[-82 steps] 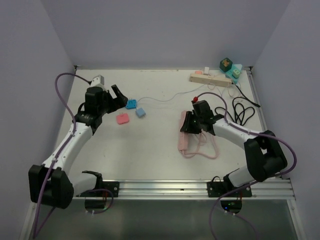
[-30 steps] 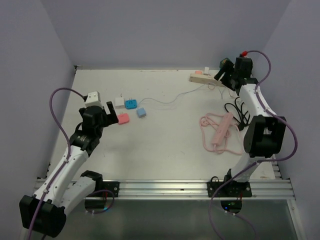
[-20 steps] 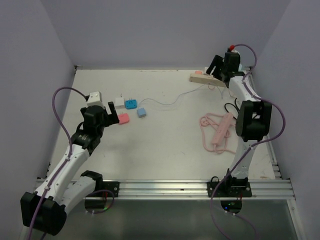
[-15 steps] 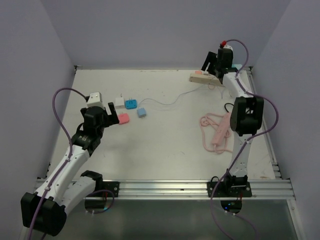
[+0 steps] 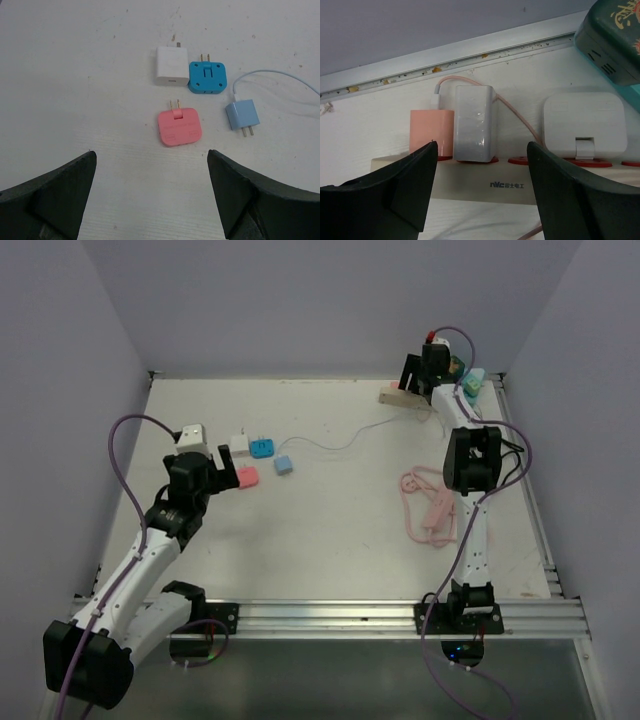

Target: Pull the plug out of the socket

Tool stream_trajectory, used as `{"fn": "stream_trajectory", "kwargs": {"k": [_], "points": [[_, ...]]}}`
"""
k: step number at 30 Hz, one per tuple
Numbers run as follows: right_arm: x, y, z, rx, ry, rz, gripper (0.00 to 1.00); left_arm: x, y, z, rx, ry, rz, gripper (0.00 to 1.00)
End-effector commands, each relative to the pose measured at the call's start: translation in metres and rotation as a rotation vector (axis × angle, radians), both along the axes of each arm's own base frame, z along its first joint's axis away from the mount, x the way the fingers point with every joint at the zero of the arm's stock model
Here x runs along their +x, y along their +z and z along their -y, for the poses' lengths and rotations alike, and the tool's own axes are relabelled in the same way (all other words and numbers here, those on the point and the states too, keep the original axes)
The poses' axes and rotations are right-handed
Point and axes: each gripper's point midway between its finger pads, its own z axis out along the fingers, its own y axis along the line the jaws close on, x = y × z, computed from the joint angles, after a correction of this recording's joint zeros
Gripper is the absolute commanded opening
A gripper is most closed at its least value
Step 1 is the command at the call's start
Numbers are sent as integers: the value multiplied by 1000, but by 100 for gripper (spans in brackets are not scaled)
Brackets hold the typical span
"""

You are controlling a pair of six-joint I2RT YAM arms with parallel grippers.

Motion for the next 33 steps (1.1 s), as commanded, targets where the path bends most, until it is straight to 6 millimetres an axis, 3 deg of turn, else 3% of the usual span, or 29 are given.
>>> {"fn": "stream_trajectory", "kwargs": {"k": [1, 6, 7, 13, 14, 15, 17, 20, 21, 22, 26, 27, 28, 29, 32, 33], "points": [[-9, 0, -10, 28, 72, -49, 75, 7, 8, -1, 8, -2, 43, 96], [-42, -19, -34, 73, 169, -147, 67, 8, 10, 1, 4, -12, 48, 96], [-46, -8, -41, 70, 194, -137, 65, 8, 10, 2, 0, -15, 49, 96], [-93, -22, -80, 57, 345, -256, 62, 7, 16, 5, -15, -29, 67, 95], [-100, -12, -90, 51, 372, -248, 62, 7, 17, 5, -17, -32, 69, 95], [-114, -24, -93, 44, 393, -287, 62, 7, 17, 6, -20, -38, 72, 95], [-131, -16, -108, 31, 431, -291, 62, 7, 19, 7, -25, -41, 77, 95], [-179, -43, -125, 28, 479, -394, 60, 6, 21, 9, -33, -52, 85, 95], [-187, -34, -129, 16, 483, -387, 60, 6, 22, 9, -36, -52, 88, 95], [-199, -38, -134, -13, 483, -405, 60, 6, 23, 10, -39, -53, 91, 95], [-245, -47, -139, 23, 447, -459, 58, 5, 24, 11, -44, -60, 95, 95], [-261, -57, -136, 36, 429, -491, 57, 6, 25, 11, -46, -61, 98, 95], [-264, -46, -135, 31, 415, -466, 57, 5, 25, 12, -48, -63, 97, 95], [-279, -54, -131, 31, 405, -495, 57, 5, 24, 12, -48, -63, 96, 95], [-291, -31, -123, 45, 352, -444, 57, 5, 24, 13, -52, -68, 98, 95], [-301, -33, -116, 43, 311, -454, 57, 5, 25, 14, -55, -69, 101, 95]]}}
